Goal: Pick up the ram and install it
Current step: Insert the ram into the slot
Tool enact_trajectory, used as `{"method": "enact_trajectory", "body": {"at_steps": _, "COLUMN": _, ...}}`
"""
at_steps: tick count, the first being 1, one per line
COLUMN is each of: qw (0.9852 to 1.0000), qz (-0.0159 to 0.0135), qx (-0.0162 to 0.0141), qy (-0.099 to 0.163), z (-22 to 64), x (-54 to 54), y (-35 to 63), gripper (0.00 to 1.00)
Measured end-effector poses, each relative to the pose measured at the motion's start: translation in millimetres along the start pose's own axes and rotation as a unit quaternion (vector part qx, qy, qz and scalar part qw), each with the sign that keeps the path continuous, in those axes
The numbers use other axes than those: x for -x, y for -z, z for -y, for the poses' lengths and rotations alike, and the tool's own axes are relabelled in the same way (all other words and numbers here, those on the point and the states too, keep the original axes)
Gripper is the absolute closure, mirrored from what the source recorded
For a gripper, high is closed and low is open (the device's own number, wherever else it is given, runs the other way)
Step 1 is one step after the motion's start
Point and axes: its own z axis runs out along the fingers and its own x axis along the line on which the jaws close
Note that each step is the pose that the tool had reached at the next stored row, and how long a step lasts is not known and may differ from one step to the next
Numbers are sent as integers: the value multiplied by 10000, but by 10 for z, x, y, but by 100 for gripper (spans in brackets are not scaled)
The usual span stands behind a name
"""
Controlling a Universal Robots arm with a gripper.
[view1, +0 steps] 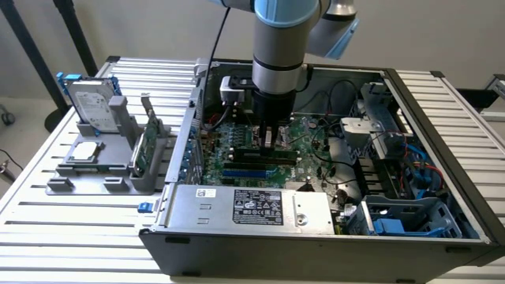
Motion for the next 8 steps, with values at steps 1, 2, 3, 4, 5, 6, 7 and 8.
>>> {"method": "enact_trajectory", "body": {"at_steps": 1, "qw": 10000, "qz": 0, "qx": 0, "qy": 0, "z": -2, "x": 0, "y": 0, "gripper": 86}}
{"method": "enact_trajectory", "body": {"at_steps": 2, "qw": 10000, "qz": -1, "qx": 0, "qy": 0, "z": -4, "x": 0, "y": 1, "gripper": 86}}
{"method": "enact_trajectory", "body": {"at_steps": 3, "qw": 10000, "qz": -1, "qx": 0, "qy": 1, "z": -5, "x": 0, "y": 1, "gripper": 86}}
{"method": "enact_trajectory", "body": {"at_steps": 4, "qw": 10000, "qz": -1, "qx": 0, "qy": 3, "z": -5, "x": 0, "y": 1, "gripper": 86}}
{"method": "enact_trajectory", "body": {"at_steps": 5, "qw": 10000, "qz": 0, "qx": 0, "qy": 6, "z": -5, "x": 1, "y": 0, "gripper": 86}}
{"method": "enact_trajectory", "body": {"at_steps": 6, "qw": 10000, "qz": 0, "qx": 0, "qy": 8, "z": -5, "x": 2, "y": 0, "gripper": 86}}
{"method": "enact_trajectory", "body": {"at_steps": 7, "qw": 10000, "qz": -1, "qx": 0, "qy": 12, "z": -5, "x": 2, "y": 0, "gripper": 86}}
{"method": "enact_trajectory", "body": {"at_steps": 8, "qw": 10000, "qz": 0, "qx": 0, "qy": 16, "z": -5, "x": 3, "y": 0, "gripper": 86}}
